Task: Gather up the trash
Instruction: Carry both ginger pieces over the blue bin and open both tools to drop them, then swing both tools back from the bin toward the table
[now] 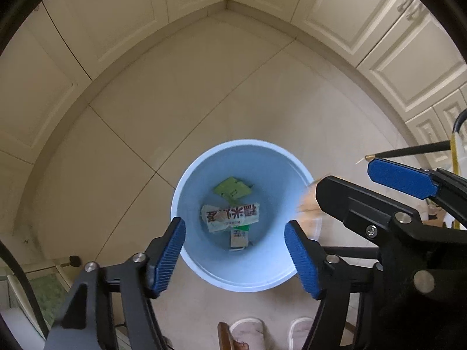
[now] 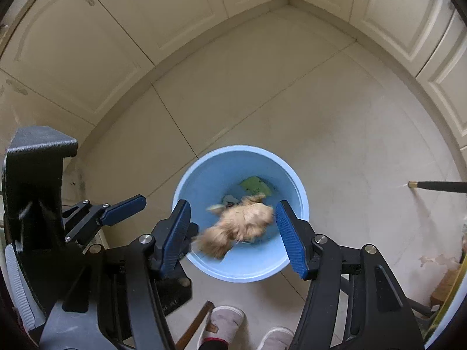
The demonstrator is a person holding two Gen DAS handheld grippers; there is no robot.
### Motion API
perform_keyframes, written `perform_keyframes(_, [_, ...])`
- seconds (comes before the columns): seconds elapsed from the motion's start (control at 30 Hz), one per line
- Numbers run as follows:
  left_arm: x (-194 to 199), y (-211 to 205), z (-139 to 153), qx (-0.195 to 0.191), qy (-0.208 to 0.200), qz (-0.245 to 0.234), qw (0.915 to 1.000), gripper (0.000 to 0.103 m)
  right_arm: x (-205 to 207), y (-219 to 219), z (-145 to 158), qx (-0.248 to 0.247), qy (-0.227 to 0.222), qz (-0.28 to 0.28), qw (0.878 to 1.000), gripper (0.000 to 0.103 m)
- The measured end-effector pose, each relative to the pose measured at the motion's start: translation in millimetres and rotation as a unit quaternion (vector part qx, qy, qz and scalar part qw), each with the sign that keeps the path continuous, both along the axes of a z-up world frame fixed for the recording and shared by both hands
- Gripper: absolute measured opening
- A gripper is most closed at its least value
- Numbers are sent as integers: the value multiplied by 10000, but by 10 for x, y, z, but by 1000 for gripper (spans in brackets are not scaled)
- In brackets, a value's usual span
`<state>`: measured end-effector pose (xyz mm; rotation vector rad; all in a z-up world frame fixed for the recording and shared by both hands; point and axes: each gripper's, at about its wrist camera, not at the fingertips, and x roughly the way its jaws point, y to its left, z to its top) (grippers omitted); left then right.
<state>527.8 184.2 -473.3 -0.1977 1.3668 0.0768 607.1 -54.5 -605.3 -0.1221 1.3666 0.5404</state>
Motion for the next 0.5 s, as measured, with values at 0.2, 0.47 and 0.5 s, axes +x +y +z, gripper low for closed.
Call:
perform_keyframes(0.2, [-238, -17, 238, 45, -107, 88, 9999, 71, -59, 25, 204, 166, -104, 3, 9998, 65])
perform_keyframes(0.47, [-690, 6, 1055, 169, -704, 414, 9965, 71, -355, 181, 981, 261, -749, 226, 9966, 78])
perform_keyframes(0.5, [-776, 2, 1194, 249, -812, 463, 9953, 71, -436, 195, 1157, 221, -910, 277, 9952, 84])
